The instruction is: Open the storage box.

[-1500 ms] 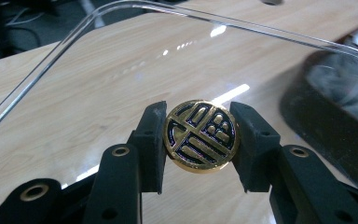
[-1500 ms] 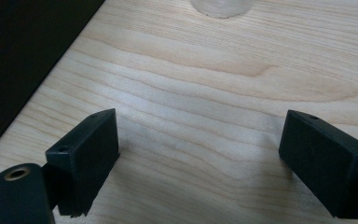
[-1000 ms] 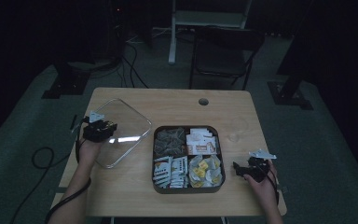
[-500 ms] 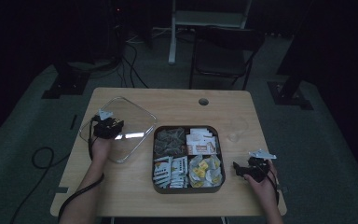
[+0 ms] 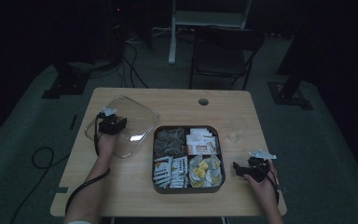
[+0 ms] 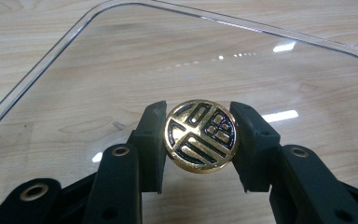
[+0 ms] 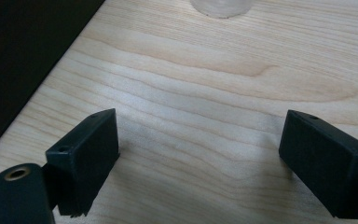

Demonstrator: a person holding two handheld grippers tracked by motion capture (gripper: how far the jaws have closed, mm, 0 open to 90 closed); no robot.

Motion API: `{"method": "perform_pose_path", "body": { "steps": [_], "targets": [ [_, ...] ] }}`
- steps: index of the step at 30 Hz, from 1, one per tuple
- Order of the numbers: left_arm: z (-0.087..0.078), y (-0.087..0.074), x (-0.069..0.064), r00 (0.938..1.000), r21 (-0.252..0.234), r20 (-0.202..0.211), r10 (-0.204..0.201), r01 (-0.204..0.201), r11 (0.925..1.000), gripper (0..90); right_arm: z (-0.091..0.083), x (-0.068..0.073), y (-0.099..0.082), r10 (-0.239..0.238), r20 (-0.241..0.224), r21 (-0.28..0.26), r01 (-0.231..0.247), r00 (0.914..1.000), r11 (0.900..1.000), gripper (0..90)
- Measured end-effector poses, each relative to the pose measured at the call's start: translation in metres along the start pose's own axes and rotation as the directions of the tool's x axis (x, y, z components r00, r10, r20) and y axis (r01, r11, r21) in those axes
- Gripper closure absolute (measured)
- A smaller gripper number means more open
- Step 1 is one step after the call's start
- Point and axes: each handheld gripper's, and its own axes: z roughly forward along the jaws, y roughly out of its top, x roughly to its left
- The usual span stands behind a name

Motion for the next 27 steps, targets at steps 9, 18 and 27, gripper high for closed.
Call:
{"method": "perform_pose_path", "body": {
  "steps": [9, 18, 27],
  "targets": [
    [0.010, 0.002, -0.001, 0.9999, 0.017, 0.000, 0.012, -0.012, 0.9998, 59.5, 0.000, 0.000, 0.000, 0.000, 0.000, 0.000, 0.000, 1.0000, 1.0000, 11.3],
    [0.020, 0.002, -0.006, 0.9993, 0.043, 0.007, 0.036, -0.036, 0.9984, 59.5, 0.000, 0.000, 0.000, 0.000, 0.000, 0.000, 0.000, 1.0000, 1.0000, 11.3],
    [0.021, 0.004, -0.006, 0.9988, 0.086, 0.029, 0.041, -0.043, 0.9953, 58.7, 0.000, 0.000, 0.000, 0.000, 0.000, 0.000, 0.000, 1.0000, 1.0000, 11.3]
  ]
}}
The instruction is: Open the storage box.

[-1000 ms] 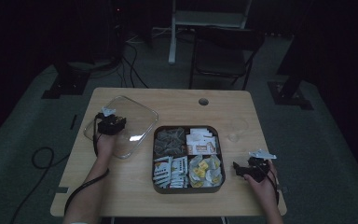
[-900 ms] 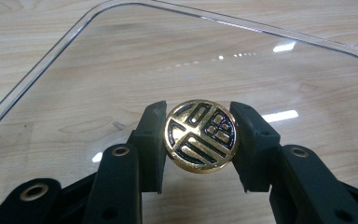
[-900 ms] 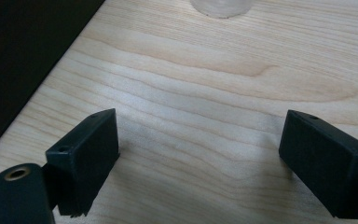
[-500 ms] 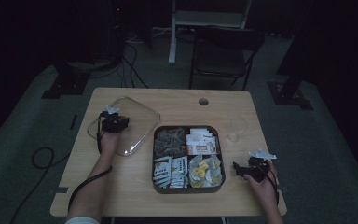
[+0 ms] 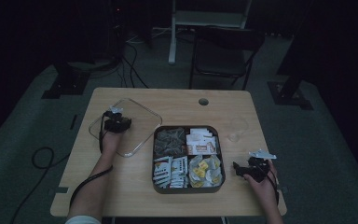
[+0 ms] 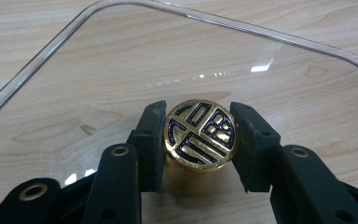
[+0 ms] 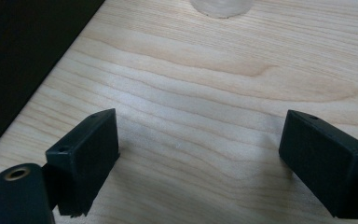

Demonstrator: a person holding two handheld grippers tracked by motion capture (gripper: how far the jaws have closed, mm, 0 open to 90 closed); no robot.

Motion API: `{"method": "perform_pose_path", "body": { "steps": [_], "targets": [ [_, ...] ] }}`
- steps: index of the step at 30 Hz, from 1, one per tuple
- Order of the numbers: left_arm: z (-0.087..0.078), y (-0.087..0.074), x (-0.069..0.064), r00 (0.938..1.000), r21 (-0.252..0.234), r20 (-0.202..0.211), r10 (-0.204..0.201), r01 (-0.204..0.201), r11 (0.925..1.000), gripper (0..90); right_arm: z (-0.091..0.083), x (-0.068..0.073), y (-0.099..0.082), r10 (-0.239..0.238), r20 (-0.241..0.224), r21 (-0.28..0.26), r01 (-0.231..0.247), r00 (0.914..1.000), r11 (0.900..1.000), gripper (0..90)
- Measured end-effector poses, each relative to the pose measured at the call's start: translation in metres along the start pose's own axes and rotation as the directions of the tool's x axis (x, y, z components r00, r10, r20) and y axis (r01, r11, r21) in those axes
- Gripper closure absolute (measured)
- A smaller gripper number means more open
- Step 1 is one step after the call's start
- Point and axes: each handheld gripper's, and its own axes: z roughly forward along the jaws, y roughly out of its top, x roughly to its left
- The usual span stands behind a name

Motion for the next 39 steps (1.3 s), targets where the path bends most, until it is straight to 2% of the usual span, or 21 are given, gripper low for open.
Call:
{"method": "perform_pose_path", "body": {
  "steps": [1, 5, 7, 9, 12, 16, 19, 22, 25, 30, 32, 33, 35, 39],
  "targets": [
    [-0.002, 0.000, 0.002, 0.9996, -0.008, 0.023, -0.018, 0.018, 0.9998, 58.3, 0.000, 0.000, 0.000, 0.000, 0.000, 0.000, 0.000, 1.0000, 1.0000, 11.4],
    [-0.014, 0.002, 0.005, 0.9985, -0.047, 0.045, -0.029, 0.031, 0.9984, 53.1, 0.000, 0.000, 0.000, 0.000, 0.000, 0.000, 0.000, 1.0000, 1.0000, 11.4],
    [-0.020, 0.004, 0.004, 0.9982, -0.058, 0.057, -0.018, 0.021, 0.9981, 48.8, 0.000, 0.000, 0.000, 0.000, 0.000, 0.000, 0.000, 1.0000, 1.0000, 11.4],
    [-0.026, 0.006, 0.003, 0.9969, -0.073, 0.078, -0.010, 0.016, 0.9972, 48.3, 0.000, 0.000, 0.000, 0.000, 0.000, 0.000, 0.000, 1.0000, 1.0000, 11.4],
    [-0.031, 0.006, 0.001, 0.9945, -0.075, 0.104, 0.008, 0.000, 0.9972, 43.1, 0.000, 0.000, 0.000, 0.000, 0.000, 0.000, 0.000, 1.0000, 1.0000, 11.4],
    [-0.036, 0.003, 0.000, 0.9896, -0.070, 0.144, -0.001, 0.011, 0.9975, 32.1, 0.000, 0.000, 0.000, 0.000, 0.000, 0.000, 0.000, 1.0000, 1.0000, 11.4],
    [-0.039, 0.001, -0.001, 0.9806, -0.068, 0.196, 0.008, 0.006, 0.9977, 19.1, 0.000, 0.000, 0.000, 0.000, 0.000, 0.000, 0.000, 1.0000, 1.0000, 11.3],
    [-0.045, -0.002, -0.004, 0.9765, -0.082, 0.209, 0.052, -0.035, 0.9960, 17.6, 0.000, 0.000, 0.000, 0.000, 0.000, 0.000, 0.000, 1.0000, 1.0000, 11.4],
    [-0.051, -0.002, -0.004, 0.9716, -0.085, 0.227, 0.067, -0.049, 0.9952, 13.9, 0.000, 0.000, 0.000, 0.000, 0.000, 0.000, 0.000, 1.0000, 1.0000, 11.4],
    [-0.056, -0.006, -0.005, 0.9574, -0.073, 0.272, 0.097, -0.080, 0.9942, 0.7, 0.000, 0.000, 0.000, 0.000, 0.000, 0.000, 0.000, 1.0000, 1.0000, 11.4],
    [-0.059, -0.008, -0.005, 0.9561, -0.080, 0.273, 0.107, -0.089, 0.9929, 0.7, 0.000, 0.000, 0.000, 0.000, 0.000, 0.000, 0.000, 1.0000, 1.0000, 11.4],
    [-0.061, -0.010, -0.005, 0.9528, -0.085, 0.279, 0.119, -0.098, 0.9915, 0.7, 0.000, 0.000, 0.000, 0.000, 0.000, 0.000, 0.000, 1.0000, 1.0000, 11.4],
    [-0.065, -0.013, -0.007, 0.9520, -0.096, 0.269, 0.146, -0.124, 0.9876, 0.7, 0.000, 0.000, 0.000, 0.000, 0.000, 0.000, 0.000, 1.0000, 1.0000, 11.4],
    [-0.072, -0.019, -0.008, 0.9419, -0.128, 0.282, 0.183, -0.152, 0.9801, 0.8, 0.000, 0.000, 0.000, 0.000, 0.000, 0.000, 0.000, 1.0000, 1.0000, 11.4]
  ]
}}
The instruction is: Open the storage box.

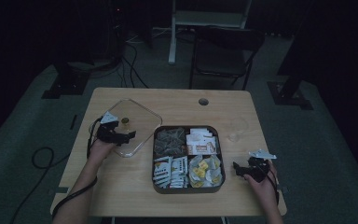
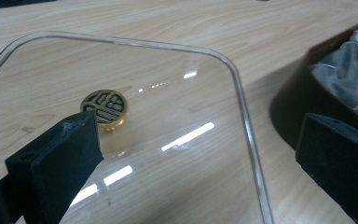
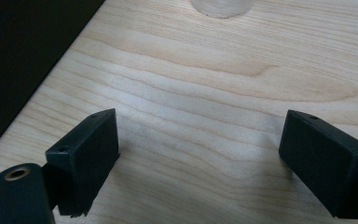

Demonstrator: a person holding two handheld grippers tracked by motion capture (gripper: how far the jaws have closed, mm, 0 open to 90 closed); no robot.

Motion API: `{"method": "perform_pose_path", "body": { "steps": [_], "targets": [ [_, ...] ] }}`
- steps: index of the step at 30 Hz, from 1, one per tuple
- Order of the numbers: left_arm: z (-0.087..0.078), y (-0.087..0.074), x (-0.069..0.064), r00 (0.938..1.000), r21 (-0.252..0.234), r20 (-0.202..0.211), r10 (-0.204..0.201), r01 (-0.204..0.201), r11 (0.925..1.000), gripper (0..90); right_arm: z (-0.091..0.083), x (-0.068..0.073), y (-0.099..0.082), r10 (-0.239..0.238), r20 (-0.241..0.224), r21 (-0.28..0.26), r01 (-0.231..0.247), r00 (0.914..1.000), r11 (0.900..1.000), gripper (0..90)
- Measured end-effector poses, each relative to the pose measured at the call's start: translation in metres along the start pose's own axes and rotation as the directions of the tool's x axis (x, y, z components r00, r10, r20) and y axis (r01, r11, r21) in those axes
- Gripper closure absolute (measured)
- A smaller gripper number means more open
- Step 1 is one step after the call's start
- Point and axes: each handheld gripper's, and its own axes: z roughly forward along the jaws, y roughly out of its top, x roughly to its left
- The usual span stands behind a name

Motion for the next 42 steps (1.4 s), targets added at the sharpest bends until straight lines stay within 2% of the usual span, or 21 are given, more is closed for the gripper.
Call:
{"method": "perform_pose_path", "body": {
  "steps": [4, 9, 12, 14, 18, 20, 22, 25, 28, 32, 34, 36, 42],
  "targets": [
    [-0.006, -0.003, -0.005, 0.9983, -0.005, 0.050, 0.031, -0.031, 0.9995, 0.8, 0.000, 0.000, 0.000, 0.000, 0.000, 0.000, 0.000, 1.0000, 1.0000, 11.4],
    [-0.013, -0.007, -0.014, 0.9905, -0.017, 0.108, 0.085, -0.084, 0.9963, 0.8, 0.000, 0.000, 0.000, 0.000, 0.000, 0.000, 0.000, 1.0000, 1.0000, 11.4],
    [-0.016, -0.011, -0.019, 0.9860, -0.023, 0.122, 0.114, -0.112, 0.9934, 0.8, 0.000, 0.000, 0.000, 0.000, 0.000, 0.000, 0.000, 1.0000, 1.0000, 11.4],
    [-0.017, -0.013, -0.022, 0.9816, -0.022, 0.142, 0.127, -0.126, 0.9918, 0.8, 0.000, 0.000, 0.000, 0.000, 0.000, 0.000, 0.000, 1.0000, 1.0000, 11.3],
    [-0.018, -0.022, -0.029, 0.9674, -0.034, 0.191, 0.166, -0.163, 0.9861, 0.8, 0.000, 0.000, 0.000, 0.000, 0.000, 0.000, 0.000, 1.0000, 1.0000, 11.3],
    [-0.018, -0.027, -0.034, 0.9635, -0.028, 0.192, 0.186, -0.184, 0.9824, 0.8, 0.000, 0.000, 0.000, 0.000, 0.000, 0.000, 0.000, 1.0000, 1.0000, 11.3],
    [-0.019, -0.031, -0.037, 0.9607, -0.028, 0.206, 0.186, -0.184, 0.9825, 0.8, 0.000, 0.000, 0.000, 0.000, 0.000, 0.000, 0.000, 1.0000, 1.0000, 11.4],
    [-0.021, -0.036, -0.044, 0.9516, -0.027, 0.242, 0.190, -0.189, 0.9816, 0.8, 0.000, 0.000, 0.000, 0.000, 0.000, 0.000, 0.000, 1.0000, 1.0000, 11.3],
    [-0.022, -0.042, -0.052, 0.9394, -0.021, 0.276, 0.203, -0.205, 0.9785, 0.8, 0.000, 0.000, 0.000, 0.000, 0.000, 0.000, 0.000, 1.0000, 1.0000, 11.3],
    [-0.023, -0.048, -0.062, 0.9218, -0.011, 0.306, 0.239, -0.247, 0.9689, 0.8, 0.000, 0.000, 0.000, 0.000, 0.000, 0.000, 0.000, 1.0000, 1.0000, 11.4],
    [-0.024, -0.050, -0.067, 0.9165, -0.007, 0.317, 0.245, -0.256, 0.9668, 0.8, 0.000, 0.000, 0.000, 0.000, 0.000, 0.000, 0.000, 1.0000, 1.0000, 11.4],
    [-0.025, -0.052, -0.071, 0.9075, -0.005, 0.346, 0.239, -0.253, 0.9675, 0.8, 0.000, 0.000, 0.000, 0.000, 0.000, 0.000, 0.000, 1.0000, 1.0000, 11.3],
    [-0.027, -0.060, -0.084, 0.8850, 0.023, 0.376, 0.275, -0.306, 0.9519, 0.8, 0.000, 0.000, 0.000, 0.000, 0.000, 0.000, 0.000, 1.0000, 1.0000, 11.3]
  ]
}}
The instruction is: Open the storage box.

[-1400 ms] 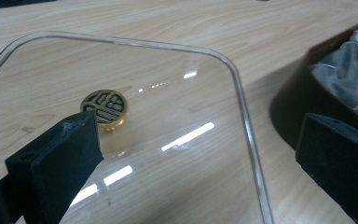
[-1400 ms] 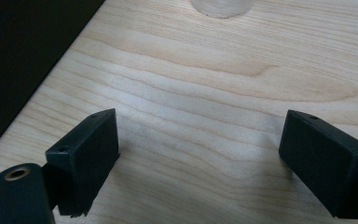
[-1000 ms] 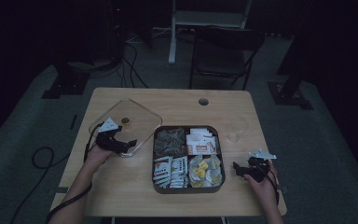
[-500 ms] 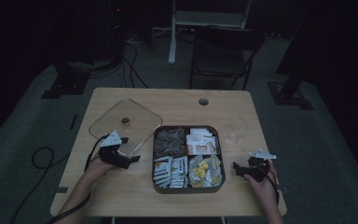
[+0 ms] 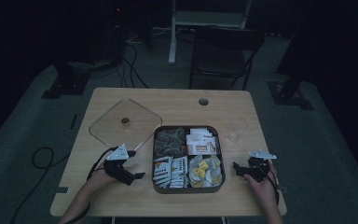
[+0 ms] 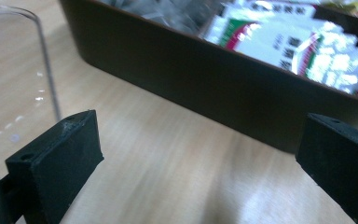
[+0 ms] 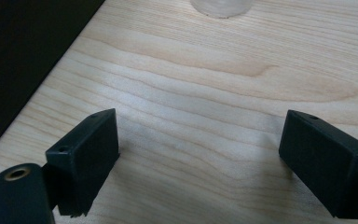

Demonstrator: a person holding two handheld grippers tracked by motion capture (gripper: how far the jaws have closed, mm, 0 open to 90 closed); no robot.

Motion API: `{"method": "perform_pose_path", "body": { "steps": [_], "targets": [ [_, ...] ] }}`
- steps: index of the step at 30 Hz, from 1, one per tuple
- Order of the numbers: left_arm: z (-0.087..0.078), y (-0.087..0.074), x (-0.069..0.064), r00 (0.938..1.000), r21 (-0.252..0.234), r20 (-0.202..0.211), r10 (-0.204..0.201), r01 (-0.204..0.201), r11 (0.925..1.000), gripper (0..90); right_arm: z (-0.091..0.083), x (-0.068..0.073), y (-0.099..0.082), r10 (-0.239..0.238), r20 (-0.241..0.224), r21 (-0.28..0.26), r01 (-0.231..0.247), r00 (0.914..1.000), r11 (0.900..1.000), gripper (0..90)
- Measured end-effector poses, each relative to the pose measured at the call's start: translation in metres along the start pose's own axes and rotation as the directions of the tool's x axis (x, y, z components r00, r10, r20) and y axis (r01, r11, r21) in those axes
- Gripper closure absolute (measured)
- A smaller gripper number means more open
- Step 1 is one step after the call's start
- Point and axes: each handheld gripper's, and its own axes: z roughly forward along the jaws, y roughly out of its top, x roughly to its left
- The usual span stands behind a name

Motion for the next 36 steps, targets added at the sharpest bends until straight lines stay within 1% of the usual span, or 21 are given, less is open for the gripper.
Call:
{"method": "perform_pose_path", "body": {
  "steps": [6, 9, 13, 15, 17, 19, 22, 24, 26, 28, 29, 30, 34, 36],
  "targets": [
    [0.000, -0.005, -0.012, 0.9993, 0.041, 0.013, 0.035, -0.036, 0.9985, 0.8, 0.000, 0.000, 0.000, 0.000, 0.000, 0.000, 0.000, 1.0000, 1.0000, 11.4],
    [0.001, -0.009, -0.017, 0.9990, 0.057, 0.017, 0.042, -0.043, 0.9975, 0.7, 0.000, 0.000, 0.000, 0.000, 0.000, 0.000, 0.000, 1.0000, 1.0000, 11.3],
    [0.003, -0.014, -0.020, 0.9984, 0.076, -0.002, 0.056, -0.055, 0.9955, 0.7, 0.000, 0.000, 0.000, 0.000, 0.000, 0.000, 0.000, 1.0000, 1.0000, 11.3],
    [0.004, -0.015, -0.022, 0.9981, 0.085, -0.003, 0.061, -0.061, 0.9945, 0.7, 0.000, 0.000, 0.000, 0.001, 0.000, 0.000, -0.001, 1.0000, 1.0000, 11.4],
    [0.006, -0.016, -0.024, 0.9970, 0.099, -0.009, 0.077, -0.076, 0.9922, 0.7, 0.000, 0.000, 0.000, 0.001, 0.000, 0.000, -0.001, 1.0000, 1.0000, 11.3],
    [0.008, -0.017, -0.025, 0.9965, 0.099, 0.007, 0.083, -0.083, 0.9916, 0.7, 0.000, 0.000, 0.000, 0.000, 0.000, 0.001, 0.000, 1.0000, 1.0000, 11.4],
    [0.012, -0.018, -0.027, 0.9954, 0.125, 0.019, 0.094, -0.095, 0.9876, 0.7, 0.000, 0.000, 0.000, 0.000, 0.000, 0.001, 0.000, 1.0000, 1.0000, 11.3],
    [0.014, -0.018, -0.027, 0.9953, 0.149, 0.025, 0.093, -0.096, 0.9842, 0.7, 0.000, 0.000, 0.000, 0.000, 0.000, 0.001, 0.000, 1.0000, 1.0000, 11.4],
    [0.015, -0.018, -0.027, 0.9956, 0.147, 0.023, 0.090, -0.093, 0.9847, 0.7, 0.000, 0.000, 0.000, -0.001, -0.001, 0.001, 0.001, 1.0000, 1.0000, 11.4],
    [0.016, -0.017, -0.026, 0.9970, 0.162, 0.003, 0.078, -0.077, 0.9837, 0.7, 0.000, 0.000, 0.000, -0.001, -0.001, 0.002, 0.001, 1.0000, 1.0000, 11.4],
    [0.016, -0.018, -0.026, 0.9969, 0.172, 0.002, 0.078, -0.078, 0.9821, 0.8, 0.000, 0.000, 0.000, -0.001, -0.001, 0.001, 0.001, 1.0000, 1.0000, 11.4],
    [0.017, -0.017, -0.027, 0.9962, 0.175, 0.000, 0.087, -0.085, 0.9810, 0.8, 0.000, 0.000, 0.000, -0.001, -0.001, 0.001, 0.001, 1.0000, 1.0000, 11.4],
    [0.017, -0.017, -0.028, 0.9952, 0.180, -0.007, 0.097, -0.094, 0.9792, 0.8, 0.000, 0.000, 0.000, 0.000, -0.001, 0.001, 0.000, 1.0000, 1.0000, 11.4],
    [0.017, -0.017, -0.028, 0.9958, 0.180, -0.014, 0.090, -0.087, 0.9799, 0.7, 0.000, 0.000, 0.000, -0.002, -0.001, 0.000, 0.002, 1.0000, 1.0000, 11.4]
  ]
}}
